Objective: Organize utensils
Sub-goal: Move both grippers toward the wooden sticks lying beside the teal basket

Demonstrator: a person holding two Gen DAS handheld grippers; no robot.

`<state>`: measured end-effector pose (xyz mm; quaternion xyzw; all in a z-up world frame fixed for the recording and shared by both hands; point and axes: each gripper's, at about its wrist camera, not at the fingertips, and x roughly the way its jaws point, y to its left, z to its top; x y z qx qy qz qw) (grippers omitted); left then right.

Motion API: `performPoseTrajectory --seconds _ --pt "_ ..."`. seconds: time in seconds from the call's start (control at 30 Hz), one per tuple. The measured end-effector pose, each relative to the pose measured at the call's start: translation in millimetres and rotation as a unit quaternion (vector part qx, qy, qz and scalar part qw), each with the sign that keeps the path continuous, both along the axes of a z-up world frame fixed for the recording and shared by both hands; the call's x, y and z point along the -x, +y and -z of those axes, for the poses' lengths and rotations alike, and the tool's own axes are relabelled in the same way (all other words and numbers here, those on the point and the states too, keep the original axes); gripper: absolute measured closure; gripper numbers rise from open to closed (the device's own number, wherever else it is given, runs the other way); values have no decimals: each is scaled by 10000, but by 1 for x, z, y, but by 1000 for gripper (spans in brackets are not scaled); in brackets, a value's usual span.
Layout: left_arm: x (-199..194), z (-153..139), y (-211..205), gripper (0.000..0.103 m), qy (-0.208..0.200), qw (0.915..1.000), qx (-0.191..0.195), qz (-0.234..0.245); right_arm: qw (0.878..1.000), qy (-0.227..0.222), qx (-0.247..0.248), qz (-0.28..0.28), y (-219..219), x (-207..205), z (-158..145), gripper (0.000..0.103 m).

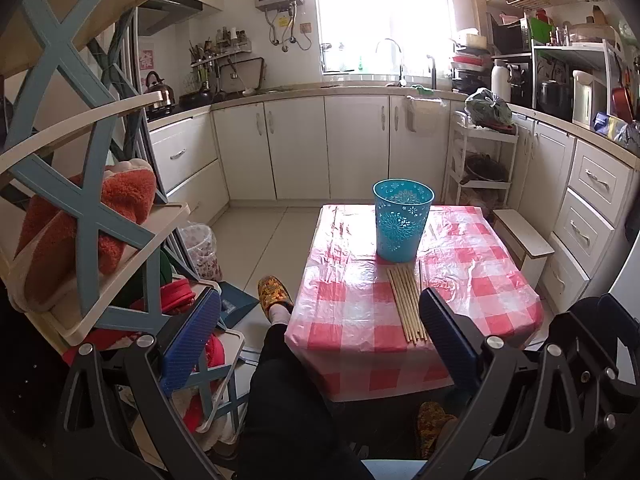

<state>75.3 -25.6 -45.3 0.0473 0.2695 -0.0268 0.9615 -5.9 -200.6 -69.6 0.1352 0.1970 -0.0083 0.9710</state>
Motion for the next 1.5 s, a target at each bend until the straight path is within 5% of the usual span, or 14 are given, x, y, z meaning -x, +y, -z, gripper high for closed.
performPoseTrajectory --seconds 0.97,1.5 --pt "-43 28 -15 8 519 9985 -142 59 9991 419 -5 110 -16 -40 18 7" --pt "-101 45 -25 8 750 9972 22 73 9975 682 87 135 -29 -93 32 7"
